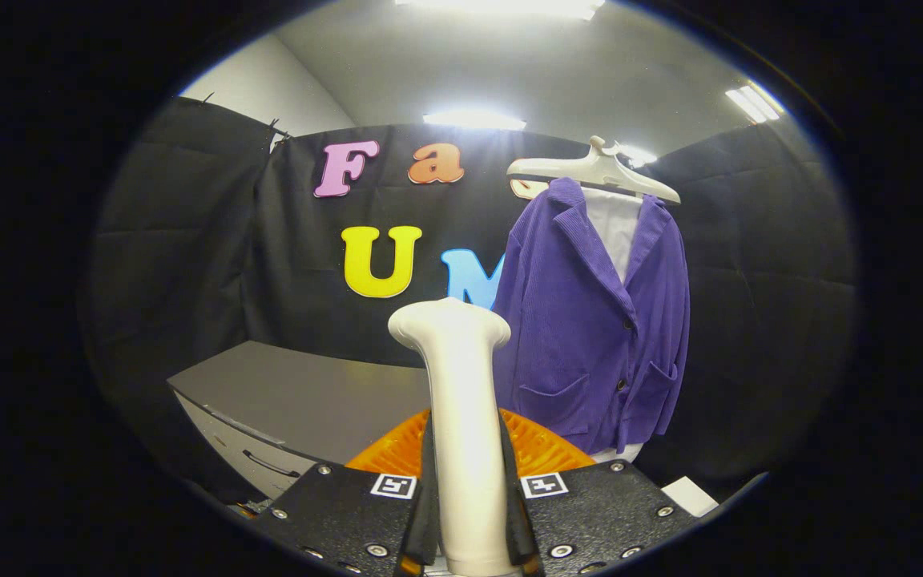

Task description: Iron the clothes twice with a garment steamer, once on the left side and once on the right side.

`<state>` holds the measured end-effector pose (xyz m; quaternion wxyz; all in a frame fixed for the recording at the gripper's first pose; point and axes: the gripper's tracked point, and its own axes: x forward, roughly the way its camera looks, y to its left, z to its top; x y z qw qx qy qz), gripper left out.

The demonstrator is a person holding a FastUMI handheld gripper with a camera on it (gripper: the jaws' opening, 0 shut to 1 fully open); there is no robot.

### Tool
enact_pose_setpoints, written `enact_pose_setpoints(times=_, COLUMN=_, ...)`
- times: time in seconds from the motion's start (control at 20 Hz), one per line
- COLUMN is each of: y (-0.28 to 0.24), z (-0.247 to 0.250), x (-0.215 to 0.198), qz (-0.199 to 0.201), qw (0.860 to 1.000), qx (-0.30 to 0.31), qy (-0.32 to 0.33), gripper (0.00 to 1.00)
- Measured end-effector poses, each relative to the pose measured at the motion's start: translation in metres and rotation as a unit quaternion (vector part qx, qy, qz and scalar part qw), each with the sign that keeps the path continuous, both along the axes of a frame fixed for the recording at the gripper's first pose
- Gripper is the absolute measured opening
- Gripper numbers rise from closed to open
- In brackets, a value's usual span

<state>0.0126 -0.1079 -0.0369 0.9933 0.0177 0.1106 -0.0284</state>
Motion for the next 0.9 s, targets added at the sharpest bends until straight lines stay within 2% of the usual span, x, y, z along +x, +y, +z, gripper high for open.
enact_pose_setpoints(times=0.2, y=-0.012, z=0.01, x=0.001, qz=-0.02, qw=1.0, qx=-0.001, qy=-0.011, gripper=0.33)
enact_pose_setpoints(times=0.45, y=-0.032, z=0.032, x=0.01, qz=-0.023, qw=0.999, qx=0.009, qy=-0.036, gripper=0.33)
enact_pose_setpoints(times=0.9, y=-0.117, z=0.081, x=0.053, qz=-0.062, qw=0.993, qx=0.035, qy=-0.092, gripper=0.33)
